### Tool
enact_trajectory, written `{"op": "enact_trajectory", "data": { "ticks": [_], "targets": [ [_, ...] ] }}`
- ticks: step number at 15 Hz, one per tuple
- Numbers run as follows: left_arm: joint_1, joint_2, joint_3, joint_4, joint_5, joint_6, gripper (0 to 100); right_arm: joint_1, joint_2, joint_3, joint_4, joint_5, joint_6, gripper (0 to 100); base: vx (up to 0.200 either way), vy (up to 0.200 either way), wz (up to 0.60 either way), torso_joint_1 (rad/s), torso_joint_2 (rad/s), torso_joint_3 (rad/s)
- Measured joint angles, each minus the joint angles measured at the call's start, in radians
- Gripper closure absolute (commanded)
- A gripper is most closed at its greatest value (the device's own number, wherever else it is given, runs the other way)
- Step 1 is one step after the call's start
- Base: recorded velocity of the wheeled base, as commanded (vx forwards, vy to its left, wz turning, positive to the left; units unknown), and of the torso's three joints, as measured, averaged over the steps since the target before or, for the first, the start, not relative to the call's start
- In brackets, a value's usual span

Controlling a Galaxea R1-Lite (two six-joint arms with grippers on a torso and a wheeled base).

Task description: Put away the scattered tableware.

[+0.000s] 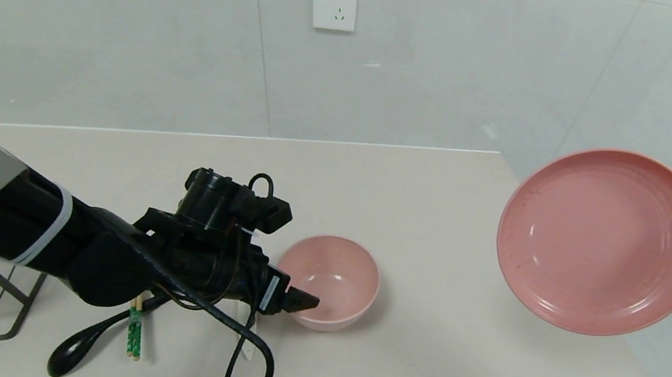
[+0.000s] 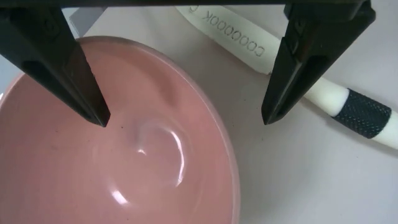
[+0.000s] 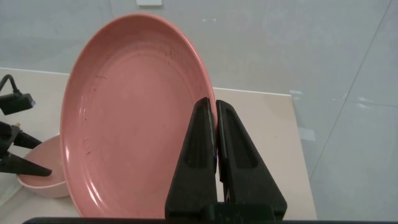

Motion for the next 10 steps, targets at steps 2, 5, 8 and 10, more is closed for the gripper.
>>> {"op": "enact_trajectory", "data": {
  "ticks": [2, 5, 8, 10],
  "targets": [
    [-0.006, 0.007, 0.003, -0.004, 0.0, -0.001, 100, 0.0, 0.0, 0.0, 0.0, 0.0, 0.0, 100, 0.0, 0.0, 0.0, 0.0, 0.0, 0.0],
    [-0.01, 0.009, 0.008, -0.049, 0.001, -0.001, 100, 0.0, 0.0, 0.0, 0.0, 0.0, 0.0, 100, 0.0, 0.0, 0.0, 0.0, 0.0, 0.0],
    [-0.011, -0.013, 0.014, -0.158, 0.023, 0.001, 100, 0.0, 0.0, 0.0, 0.0, 0.0, 0.0, 100, 0.0, 0.0, 0.0, 0.0, 0.0, 0.0],
    [-0.011, -0.049, 0.028, -0.249, 0.055, 0.007, 100, 0.0, 0.0, 0.0, 0.0, 0.0, 0.0, 100, 0.0, 0.0, 0.0, 0.0, 0.0, 0.0]
  ]
}}
